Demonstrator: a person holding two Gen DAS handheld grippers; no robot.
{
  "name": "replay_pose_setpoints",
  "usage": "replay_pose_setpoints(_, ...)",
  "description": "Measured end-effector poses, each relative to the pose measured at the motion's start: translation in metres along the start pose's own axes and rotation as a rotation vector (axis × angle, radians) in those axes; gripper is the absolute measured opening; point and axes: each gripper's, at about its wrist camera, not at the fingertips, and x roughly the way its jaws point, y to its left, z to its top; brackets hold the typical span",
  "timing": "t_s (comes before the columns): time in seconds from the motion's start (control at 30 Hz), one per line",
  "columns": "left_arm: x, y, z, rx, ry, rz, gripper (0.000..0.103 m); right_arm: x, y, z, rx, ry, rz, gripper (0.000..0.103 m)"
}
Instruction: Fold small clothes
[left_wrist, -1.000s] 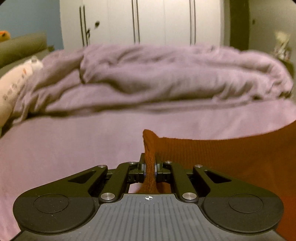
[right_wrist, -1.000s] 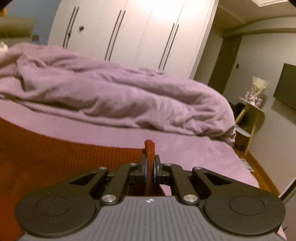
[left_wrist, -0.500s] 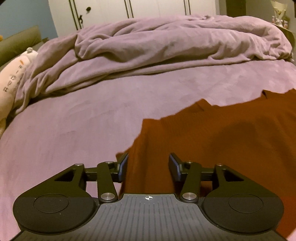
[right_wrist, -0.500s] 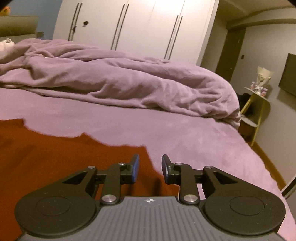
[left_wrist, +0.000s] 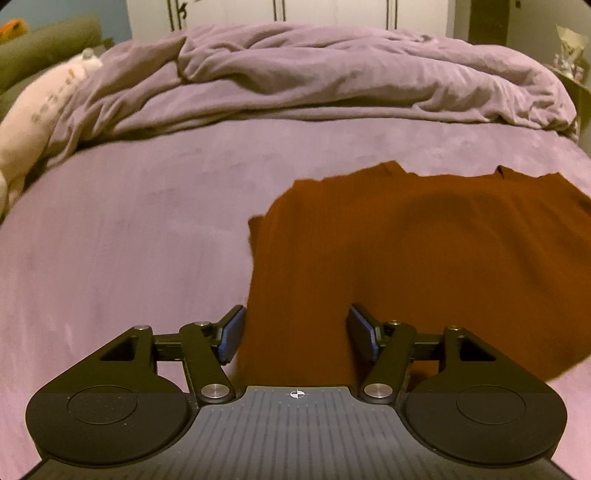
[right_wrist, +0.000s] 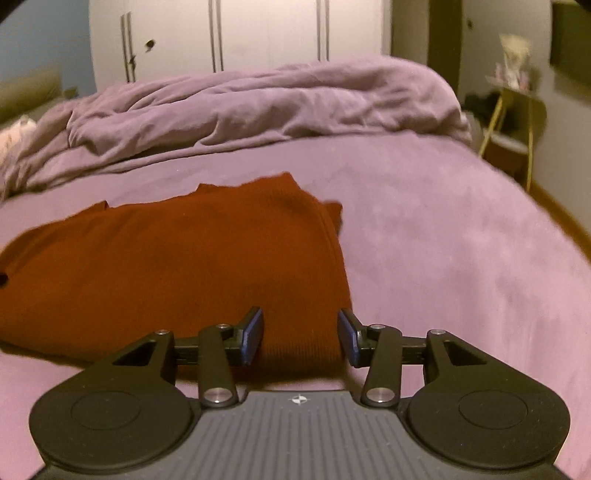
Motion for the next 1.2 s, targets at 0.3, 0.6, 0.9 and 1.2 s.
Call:
replay_pose_setpoints(0.3, -0.007, 0.04, -0.032, -0.304, 0.065, -0.24, 0.068, -0.008, -0.026, -0.004, 0.19, 0.023, 0.105, 0.052)
replay_pose_setpoints(0.6, 0.003, 0.033, -0.027, -0.322, 0.049, -0.267, 0.043, 0.004, -0.028, -0.005, 0.261, 0.048, 0.114, 0.047)
replay_pose_setpoints(0.9, -0.012, 0.021, -0.019, -0.187, -0.005, -0.19, 0.026, 0.004, -0.017, 0.005, 0.188, -0.002, 0.029, 0.013)
replay_pose_setpoints(1.2, -0.013, 0.037, -0.027, -0.171, -0.021, -0.125, 0.053, 0.008, -0.038, 0.008, 0.21, -0.003, -0.149, 0.014)
